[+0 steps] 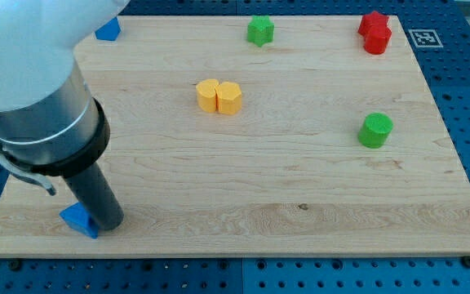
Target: Move your arm towards the up
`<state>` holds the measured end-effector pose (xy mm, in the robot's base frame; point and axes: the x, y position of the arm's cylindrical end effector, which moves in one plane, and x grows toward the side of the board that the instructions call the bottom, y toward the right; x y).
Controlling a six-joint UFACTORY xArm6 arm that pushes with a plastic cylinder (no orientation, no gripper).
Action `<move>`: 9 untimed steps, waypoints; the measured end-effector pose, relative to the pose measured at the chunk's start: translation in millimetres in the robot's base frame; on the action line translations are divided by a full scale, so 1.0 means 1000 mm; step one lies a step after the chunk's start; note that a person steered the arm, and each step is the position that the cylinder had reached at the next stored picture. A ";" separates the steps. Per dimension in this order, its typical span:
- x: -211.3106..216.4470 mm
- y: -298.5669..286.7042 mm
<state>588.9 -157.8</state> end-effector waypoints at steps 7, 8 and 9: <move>0.000 0.102; 0.000 0.115; 0.000 0.115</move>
<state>588.9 -43.0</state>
